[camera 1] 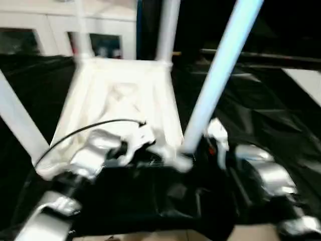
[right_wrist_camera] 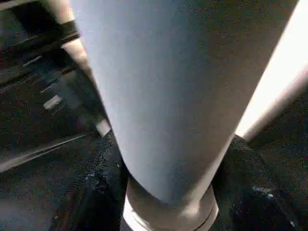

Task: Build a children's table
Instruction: Rotate leg to tighten

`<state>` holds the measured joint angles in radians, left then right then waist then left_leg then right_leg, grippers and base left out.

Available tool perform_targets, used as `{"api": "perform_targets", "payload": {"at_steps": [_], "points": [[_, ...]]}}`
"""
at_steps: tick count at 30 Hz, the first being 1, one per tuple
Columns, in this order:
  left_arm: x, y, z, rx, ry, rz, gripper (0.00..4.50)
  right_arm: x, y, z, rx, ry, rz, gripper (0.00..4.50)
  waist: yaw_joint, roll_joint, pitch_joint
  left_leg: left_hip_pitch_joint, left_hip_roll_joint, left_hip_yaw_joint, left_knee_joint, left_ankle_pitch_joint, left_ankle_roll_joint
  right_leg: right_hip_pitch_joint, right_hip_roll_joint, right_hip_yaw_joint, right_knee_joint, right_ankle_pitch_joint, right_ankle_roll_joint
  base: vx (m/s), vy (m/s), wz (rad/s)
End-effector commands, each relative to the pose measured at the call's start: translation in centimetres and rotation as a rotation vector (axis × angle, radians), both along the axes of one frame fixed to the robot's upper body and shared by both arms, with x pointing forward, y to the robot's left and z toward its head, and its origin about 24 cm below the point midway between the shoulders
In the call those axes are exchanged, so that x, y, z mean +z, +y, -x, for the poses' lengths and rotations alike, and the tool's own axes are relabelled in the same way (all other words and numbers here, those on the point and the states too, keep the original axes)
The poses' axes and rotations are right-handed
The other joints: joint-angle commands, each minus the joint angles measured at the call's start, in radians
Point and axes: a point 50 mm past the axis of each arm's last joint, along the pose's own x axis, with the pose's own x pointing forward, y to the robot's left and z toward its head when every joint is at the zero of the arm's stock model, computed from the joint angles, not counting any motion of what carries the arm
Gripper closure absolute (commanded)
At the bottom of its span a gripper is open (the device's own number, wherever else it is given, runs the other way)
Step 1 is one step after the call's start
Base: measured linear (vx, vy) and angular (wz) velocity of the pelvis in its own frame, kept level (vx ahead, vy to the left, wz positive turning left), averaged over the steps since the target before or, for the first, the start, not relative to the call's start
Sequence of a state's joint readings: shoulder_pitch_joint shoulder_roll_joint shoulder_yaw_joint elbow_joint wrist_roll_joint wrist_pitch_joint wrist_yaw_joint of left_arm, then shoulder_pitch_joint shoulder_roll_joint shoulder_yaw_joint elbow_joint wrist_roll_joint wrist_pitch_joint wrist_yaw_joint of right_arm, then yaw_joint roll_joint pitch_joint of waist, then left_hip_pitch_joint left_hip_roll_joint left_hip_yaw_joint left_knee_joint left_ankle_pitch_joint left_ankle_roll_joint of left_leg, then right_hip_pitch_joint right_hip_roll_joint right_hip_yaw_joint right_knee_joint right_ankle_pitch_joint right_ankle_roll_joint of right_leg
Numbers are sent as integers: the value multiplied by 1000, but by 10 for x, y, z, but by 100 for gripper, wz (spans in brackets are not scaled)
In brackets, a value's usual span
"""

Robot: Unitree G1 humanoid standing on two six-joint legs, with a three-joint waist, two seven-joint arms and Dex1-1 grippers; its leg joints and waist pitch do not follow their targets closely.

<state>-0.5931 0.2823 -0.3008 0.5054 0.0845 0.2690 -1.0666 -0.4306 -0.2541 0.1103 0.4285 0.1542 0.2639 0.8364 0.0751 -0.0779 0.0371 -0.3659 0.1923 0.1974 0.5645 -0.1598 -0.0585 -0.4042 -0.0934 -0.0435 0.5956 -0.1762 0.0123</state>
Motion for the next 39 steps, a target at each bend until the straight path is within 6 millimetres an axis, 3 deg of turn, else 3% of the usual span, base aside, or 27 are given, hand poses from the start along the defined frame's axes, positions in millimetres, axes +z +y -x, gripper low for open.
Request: {"api": "perform_targets", "payload": {"at_steps": [1,4,5,7,10,14,15,18,20,23,27,31,34,36,39], "points": [[-4,-14,-8,136,-21,23,450,-21,5,-5,-180,84,54,251,-4,-5,-43,11,34,-24,-71,-361,-42,25,-53,28,-88,-464,-128,0,0,0],[-4,-23,-11,181,-32,29,450,-26,10,-9,-280,100,64,252,-14,-5,-43,14,33,-29,-69,-384,-37,19,-56,26,-102,-534,-95,0,0,0],[-4,-37,-11,203,-36,37,450,-31,17,-14,-404,136,70,253,-18,-4,-42,15,32,-29,-69,-395,-35,16,-53,25,-103,-541,-91,0,0,0],[-3,-53,-10,201,-41,47,450,-34,27,-17,-489,166,74,253,-27,-5,-43,11,31,-33,-71,-401,-43,19,-52,23,-102,-541,-87,0,0,0],[-3,-66,-8,181,-48,54,450,-33,42,-19,-475,154,66,253,-30,-2,-46,16,31,-31,-71,-419,-40,14,-47,24,-102,-487,-93,0,0,0],[-2,-74,-7,153,-59,48,450,-26,59,-19,-369,91,55,253,-29,-4,-45,12,31,-29,-72,-419,-24,17,-48,26,-101,-456,-99,0,0,0],[-2,-73,-7,150,-62,44,450,-24,60,-19,-352,86,40,198,-29,-6,-45,11,31,-29,-72,-418,-20,17,-48,26,-101,-456,-100,0,0,0],[-4,-64,-6,133,-52,32,450,-18,55,-19,-300,68,-10,179,-26,-6,-45,12,32,-28,-71,-417,-10,17,-49,27,-102,-461,-101,0,0,0],[-4,-61,-5,117,-50,32,450,-16,53,-20,-275,49,-1,140,-25,-6,-45,11,33,-28,-72,-407,-10,18,-49,27,-101,-451,-106,0,0,0],[-5,-47,-2,43,-37,39,450,-8,43,-12,-75,-23,4,140,-21,-7,-45,7,34,-26,-71,-391,5,23,-50,28,-99,-424,-116,0,0,0],[-5,-37,2,-16,-6,43,450,-2,33,-4,48,-29,-27,140,-11,-7,-45,9,37,-24,-71,-369,12,24,-50,31,-94,-403,-132,0,0,0],[-3,-25,10,-122,28,58,450,2,22,5,152,-35,-38,140,-5,-6,-47,5,41,-22,-72,-338,23,30,-47,31,-82,-313,-159,0,0,0],[-2,-17,15,-184,49,68,450,4,16,11,217,-31,-46,140,1,-4,-48,10,43,-19,-71,-324,25,28,-48,32,-77,-277,-181,0,0,0],[-2,-7,18,-213,73,65,450,4,8,20,301,-19,-32,140,11,1,-47,12,43,-18,-72,-320,26,31,-48,33,-76,-271,-180,0,0,0],[-2,0,23,-255,114,55,450,4,2,25,358,1,-16,140,15,0,-46,11,44,-17,-73,-316,19,31,-48,33,-72,-261,-187,0,0,0]]}}
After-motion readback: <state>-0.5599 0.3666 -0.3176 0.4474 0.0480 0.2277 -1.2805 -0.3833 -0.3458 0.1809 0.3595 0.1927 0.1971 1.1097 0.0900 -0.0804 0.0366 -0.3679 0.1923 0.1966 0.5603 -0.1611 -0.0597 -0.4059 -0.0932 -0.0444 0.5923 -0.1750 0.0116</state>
